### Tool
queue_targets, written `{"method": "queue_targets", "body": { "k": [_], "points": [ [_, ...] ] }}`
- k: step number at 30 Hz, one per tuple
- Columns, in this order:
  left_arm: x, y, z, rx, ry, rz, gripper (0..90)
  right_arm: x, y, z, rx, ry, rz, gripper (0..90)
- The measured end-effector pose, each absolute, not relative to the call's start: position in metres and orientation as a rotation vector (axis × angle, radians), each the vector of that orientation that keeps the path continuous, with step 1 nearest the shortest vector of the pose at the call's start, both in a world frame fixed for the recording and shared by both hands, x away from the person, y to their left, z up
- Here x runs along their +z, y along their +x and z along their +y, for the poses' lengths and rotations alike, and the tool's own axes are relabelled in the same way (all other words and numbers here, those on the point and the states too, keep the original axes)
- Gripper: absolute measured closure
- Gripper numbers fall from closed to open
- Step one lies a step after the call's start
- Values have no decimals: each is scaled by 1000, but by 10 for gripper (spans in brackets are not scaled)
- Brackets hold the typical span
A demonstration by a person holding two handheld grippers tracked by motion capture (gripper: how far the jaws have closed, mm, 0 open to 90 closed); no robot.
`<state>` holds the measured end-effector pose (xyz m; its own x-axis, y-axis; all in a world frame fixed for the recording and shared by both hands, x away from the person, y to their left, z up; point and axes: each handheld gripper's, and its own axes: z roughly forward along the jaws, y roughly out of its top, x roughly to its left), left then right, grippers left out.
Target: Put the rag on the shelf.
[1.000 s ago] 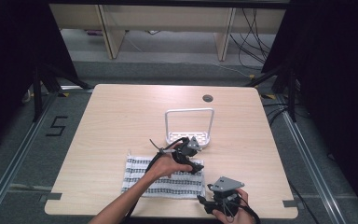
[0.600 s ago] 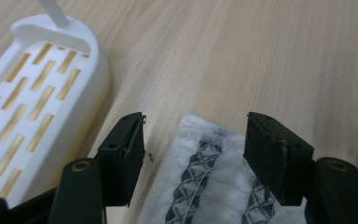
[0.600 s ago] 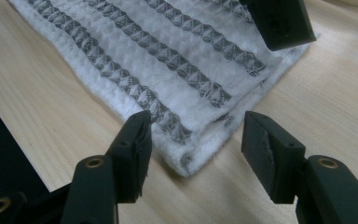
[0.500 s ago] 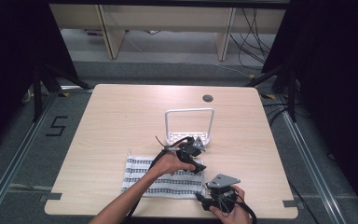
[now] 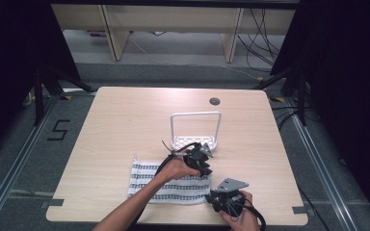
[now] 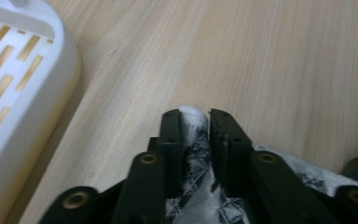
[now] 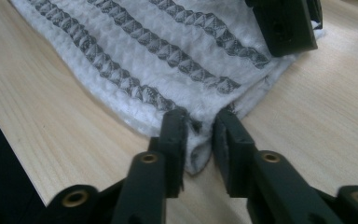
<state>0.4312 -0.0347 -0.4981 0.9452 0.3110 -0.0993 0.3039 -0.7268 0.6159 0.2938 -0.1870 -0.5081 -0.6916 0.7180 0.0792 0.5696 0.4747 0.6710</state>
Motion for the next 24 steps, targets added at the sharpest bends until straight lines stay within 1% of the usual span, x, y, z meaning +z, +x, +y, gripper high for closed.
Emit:
{"method": "queue_targets", "body": {
  "k": [1,4,8,12,17,22,24],
  "points": [
    [-498,430,-35,13,2425,440,813,-510,295,-187,1040,1101,2494,794],
    [-496,428,-33,22,2422,450,839,-507,299,-189,1085,1103,2501,853],
    [-487,426,-26,44,2372,492,840,-502,301,-191,1110,1068,2494,862],
    [-466,423,-14,87,2298,535,840,-494,300,-192,1145,1091,2456,865],
    [-455,420,-5,108,2253,559,842,-486,300,-193,1184,1064,2414,866],
    [-434,417,7,132,2182,600,843,-471,303,-199,1229,1028,2382,868],
    [-430,416,9,143,2184,596,843,-464,303,-201,1244,1022,2361,868]
  ]
}}
